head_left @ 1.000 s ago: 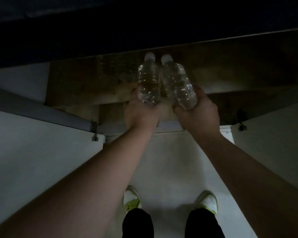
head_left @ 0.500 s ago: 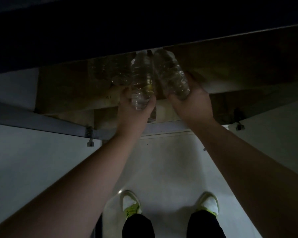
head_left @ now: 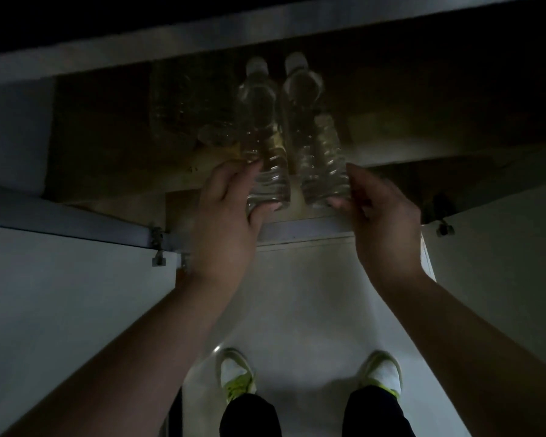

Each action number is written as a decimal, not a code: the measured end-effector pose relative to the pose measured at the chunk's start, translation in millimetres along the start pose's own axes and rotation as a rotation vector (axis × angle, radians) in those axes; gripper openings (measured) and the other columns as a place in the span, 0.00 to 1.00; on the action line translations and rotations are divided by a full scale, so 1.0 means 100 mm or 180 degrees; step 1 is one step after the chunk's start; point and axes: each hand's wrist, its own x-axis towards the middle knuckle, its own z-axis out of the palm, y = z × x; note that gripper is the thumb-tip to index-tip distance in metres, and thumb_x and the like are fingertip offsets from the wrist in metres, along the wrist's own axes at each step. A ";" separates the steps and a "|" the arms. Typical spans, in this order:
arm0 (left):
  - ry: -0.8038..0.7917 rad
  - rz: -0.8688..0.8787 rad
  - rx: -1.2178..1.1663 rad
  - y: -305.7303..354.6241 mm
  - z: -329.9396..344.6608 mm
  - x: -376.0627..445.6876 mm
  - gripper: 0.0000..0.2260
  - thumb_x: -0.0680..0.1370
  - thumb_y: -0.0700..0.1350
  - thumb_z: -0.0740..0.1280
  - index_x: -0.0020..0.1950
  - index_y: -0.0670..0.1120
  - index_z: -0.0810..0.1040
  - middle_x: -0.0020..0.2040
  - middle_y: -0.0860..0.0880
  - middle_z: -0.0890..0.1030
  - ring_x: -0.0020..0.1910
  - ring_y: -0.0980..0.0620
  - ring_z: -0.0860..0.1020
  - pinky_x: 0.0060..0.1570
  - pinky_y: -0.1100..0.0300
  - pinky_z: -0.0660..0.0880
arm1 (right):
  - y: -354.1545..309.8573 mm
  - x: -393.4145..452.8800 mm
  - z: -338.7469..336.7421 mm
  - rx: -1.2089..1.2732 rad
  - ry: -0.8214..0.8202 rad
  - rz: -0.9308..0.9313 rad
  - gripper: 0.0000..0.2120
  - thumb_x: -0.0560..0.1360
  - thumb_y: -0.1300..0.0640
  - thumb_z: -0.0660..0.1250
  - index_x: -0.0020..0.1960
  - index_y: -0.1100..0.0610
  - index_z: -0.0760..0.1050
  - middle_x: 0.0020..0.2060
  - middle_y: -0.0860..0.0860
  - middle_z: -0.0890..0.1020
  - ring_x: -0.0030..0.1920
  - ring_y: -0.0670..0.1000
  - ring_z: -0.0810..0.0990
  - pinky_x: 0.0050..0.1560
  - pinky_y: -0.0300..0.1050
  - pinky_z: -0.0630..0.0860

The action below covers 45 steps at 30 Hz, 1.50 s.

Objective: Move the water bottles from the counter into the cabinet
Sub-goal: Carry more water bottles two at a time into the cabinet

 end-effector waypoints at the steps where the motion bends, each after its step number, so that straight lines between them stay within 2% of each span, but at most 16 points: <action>1: 0.0035 0.0124 0.0142 0.00 0.01 0.04 0.23 0.74 0.47 0.73 0.68 0.45 0.75 0.65 0.41 0.74 0.63 0.43 0.74 0.55 0.61 0.69 | -0.02 0.05 0.05 -0.0018 0.0006 -0.0075 0.21 0.76 0.56 0.67 0.68 0.52 0.73 0.57 0.51 0.81 0.55 0.47 0.80 0.56 0.48 0.79; 6: 0.0174 0.0472 0.0604 -0.01 0.09 0.24 0.20 0.76 0.45 0.72 0.67 0.45 0.77 0.63 0.37 0.76 0.61 0.37 0.74 0.50 0.57 0.68 | -0.02 0.27 0.25 -0.0167 0.0284 -0.0297 0.19 0.78 0.57 0.66 0.68 0.54 0.74 0.55 0.53 0.82 0.54 0.49 0.80 0.55 0.48 0.78; 8: 0.0236 0.0566 0.0682 -0.01 0.11 0.32 0.20 0.76 0.44 0.72 0.67 0.44 0.77 0.63 0.37 0.77 0.60 0.36 0.74 0.49 0.55 0.71 | -0.01 0.37 0.28 -0.0225 0.0317 -0.0301 0.19 0.79 0.56 0.65 0.69 0.53 0.73 0.56 0.52 0.82 0.55 0.49 0.80 0.57 0.46 0.77; 10: 0.0217 0.0676 0.0768 -0.04 0.12 0.42 0.19 0.77 0.44 0.71 0.68 0.43 0.76 0.64 0.37 0.77 0.62 0.35 0.74 0.53 0.49 0.74 | 0.00 0.46 0.31 -0.0308 0.0334 -0.0312 0.19 0.79 0.55 0.65 0.70 0.52 0.72 0.57 0.52 0.82 0.56 0.49 0.80 0.58 0.44 0.77; 14: 0.0107 0.0789 0.1115 -0.17 0.13 0.61 0.19 0.80 0.44 0.66 0.71 0.42 0.72 0.69 0.39 0.74 0.66 0.36 0.72 0.63 0.46 0.68 | 0.03 0.64 0.32 -0.0531 0.0225 -0.0375 0.19 0.79 0.53 0.63 0.70 0.52 0.72 0.58 0.53 0.81 0.56 0.50 0.79 0.56 0.39 0.73; 18: 0.0043 0.0809 0.1325 -0.23 0.13 0.79 0.21 0.81 0.43 0.64 0.74 0.44 0.69 0.72 0.41 0.72 0.67 0.36 0.71 0.63 0.44 0.68 | -0.01 0.80 0.36 -0.0574 0.0263 -0.0436 0.19 0.79 0.54 0.63 0.70 0.55 0.72 0.58 0.56 0.81 0.57 0.54 0.79 0.53 0.39 0.69; 21: 0.0010 0.0898 0.1413 -0.24 0.09 0.88 0.20 0.81 0.44 0.64 0.73 0.43 0.70 0.71 0.40 0.73 0.67 0.33 0.71 0.60 0.41 0.70 | 0.01 0.90 0.38 -0.0749 0.0177 -0.0478 0.19 0.80 0.53 0.62 0.70 0.55 0.71 0.58 0.56 0.81 0.57 0.54 0.79 0.51 0.37 0.67; 24: -0.0084 0.0940 0.1517 -0.27 0.08 0.96 0.20 0.82 0.46 0.62 0.74 0.44 0.69 0.72 0.40 0.72 0.66 0.33 0.71 0.61 0.42 0.70 | 0.01 0.96 0.42 -0.0762 0.0093 -0.0418 0.20 0.81 0.51 0.61 0.72 0.53 0.69 0.60 0.54 0.81 0.59 0.53 0.78 0.52 0.35 0.65; 31: -0.0034 0.0781 0.1308 -0.24 0.10 1.06 0.22 0.79 0.43 0.66 0.73 0.43 0.70 0.70 0.39 0.73 0.65 0.33 0.73 0.56 0.41 0.74 | -0.04 1.01 0.46 -0.0720 0.0181 -0.0222 0.20 0.81 0.50 0.61 0.72 0.53 0.69 0.62 0.54 0.79 0.62 0.53 0.76 0.59 0.44 0.72; 34: -0.0121 0.0735 0.1280 -0.22 0.12 1.04 0.23 0.79 0.45 0.66 0.75 0.45 0.68 0.72 0.40 0.71 0.66 0.34 0.72 0.59 0.42 0.73 | -0.05 0.97 0.44 -0.0849 0.0104 -0.0212 0.21 0.81 0.50 0.59 0.73 0.53 0.67 0.62 0.55 0.79 0.61 0.55 0.77 0.59 0.49 0.74; 37: -0.0197 0.0749 0.1247 -0.20 0.06 0.92 0.25 0.78 0.47 0.67 0.74 0.44 0.69 0.72 0.39 0.72 0.65 0.34 0.73 0.60 0.42 0.72 | -0.07 0.81 0.40 -0.0886 0.0020 -0.0182 0.22 0.80 0.52 0.59 0.73 0.54 0.65 0.59 0.56 0.79 0.56 0.57 0.79 0.56 0.55 0.76; 39: -0.0294 0.0746 0.1261 -0.18 -0.03 0.77 0.24 0.77 0.46 0.67 0.73 0.44 0.69 0.70 0.38 0.73 0.64 0.34 0.73 0.59 0.42 0.71 | -0.09 0.64 0.31 -0.0932 0.0032 -0.0224 0.19 0.79 0.55 0.61 0.69 0.56 0.69 0.57 0.56 0.79 0.54 0.56 0.78 0.55 0.55 0.76; 42: -0.0445 0.0701 0.1028 -0.10 -0.21 0.48 0.23 0.76 0.43 0.67 0.71 0.44 0.72 0.65 0.38 0.76 0.60 0.35 0.75 0.55 0.45 0.74 | -0.16 0.33 0.08 -0.1009 -0.0122 -0.0154 0.19 0.78 0.54 0.61 0.67 0.56 0.72 0.59 0.56 0.78 0.60 0.55 0.75 0.62 0.53 0.73; 45: -0.0855 0.0379 0.0593 0.02 -0.45 0.15 0.22 0.78 0.44 0.66 0.72 0.48 0.71 0.69 0.43 0.73 0.65 0.41 0.73 0.61 0.46 0.73 | -0.29 0.01 -0.25 -0.1290 -0.0570 -0.0085 0.22 0.77 0.50 0.56 0.68 0.56 0.71 0.62 0.55 0.76 0.60 0.55 0.73 0.60 0.51 0.72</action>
